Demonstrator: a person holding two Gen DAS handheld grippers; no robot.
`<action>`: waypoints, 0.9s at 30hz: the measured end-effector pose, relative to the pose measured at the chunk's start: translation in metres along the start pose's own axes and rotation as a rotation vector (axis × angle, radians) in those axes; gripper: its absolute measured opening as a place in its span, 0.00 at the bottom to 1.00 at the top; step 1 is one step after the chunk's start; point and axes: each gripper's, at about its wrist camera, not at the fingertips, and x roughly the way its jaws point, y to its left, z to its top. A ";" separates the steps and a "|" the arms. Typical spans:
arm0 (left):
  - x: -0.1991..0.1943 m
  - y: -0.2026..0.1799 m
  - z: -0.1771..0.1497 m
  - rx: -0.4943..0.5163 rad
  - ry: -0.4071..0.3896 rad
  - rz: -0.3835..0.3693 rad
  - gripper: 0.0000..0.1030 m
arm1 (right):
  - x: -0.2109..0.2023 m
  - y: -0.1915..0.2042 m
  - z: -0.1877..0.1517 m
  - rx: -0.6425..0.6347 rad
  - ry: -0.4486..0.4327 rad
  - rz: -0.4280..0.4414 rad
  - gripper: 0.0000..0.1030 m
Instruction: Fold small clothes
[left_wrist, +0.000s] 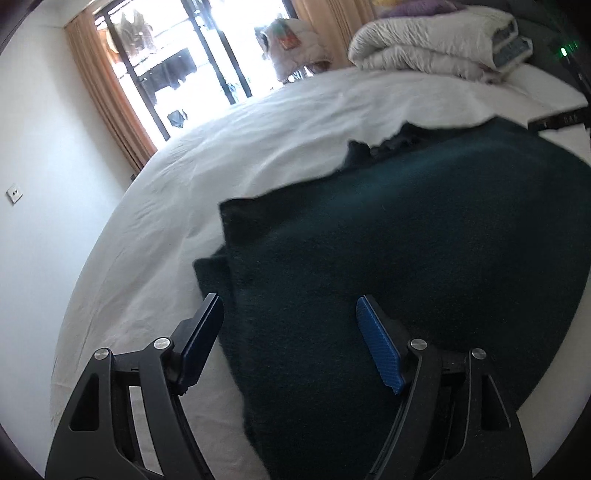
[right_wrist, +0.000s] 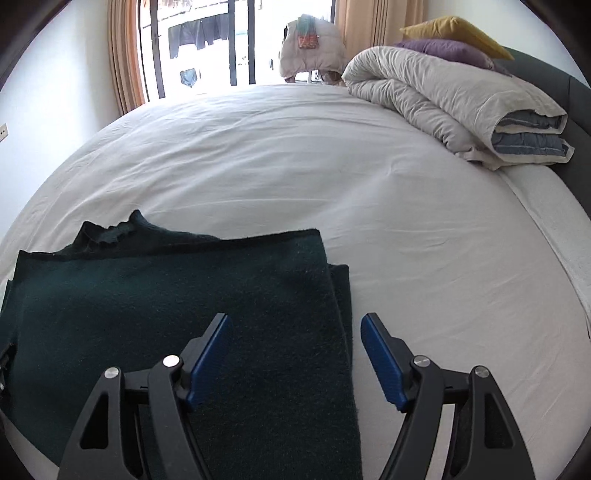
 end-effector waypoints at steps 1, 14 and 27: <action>-0.005 0.012 0.006 -0.048 -0.025 -0.010 0.73 | -0.004 0.002 0.000 -0.008 -0.015 0.021 0.72; 0.101 0.120 0.048 -0.444 0.202 -0.430 0.55 | -0.017 0.040 -0.013 -0.055 -0.040 0.231 0.64; 0.153 0.112 0.061 -0.412 0.251 -0.394 0.06 | -0.010 0.040 -0.024 -0.006 -0.021 0.241 0.57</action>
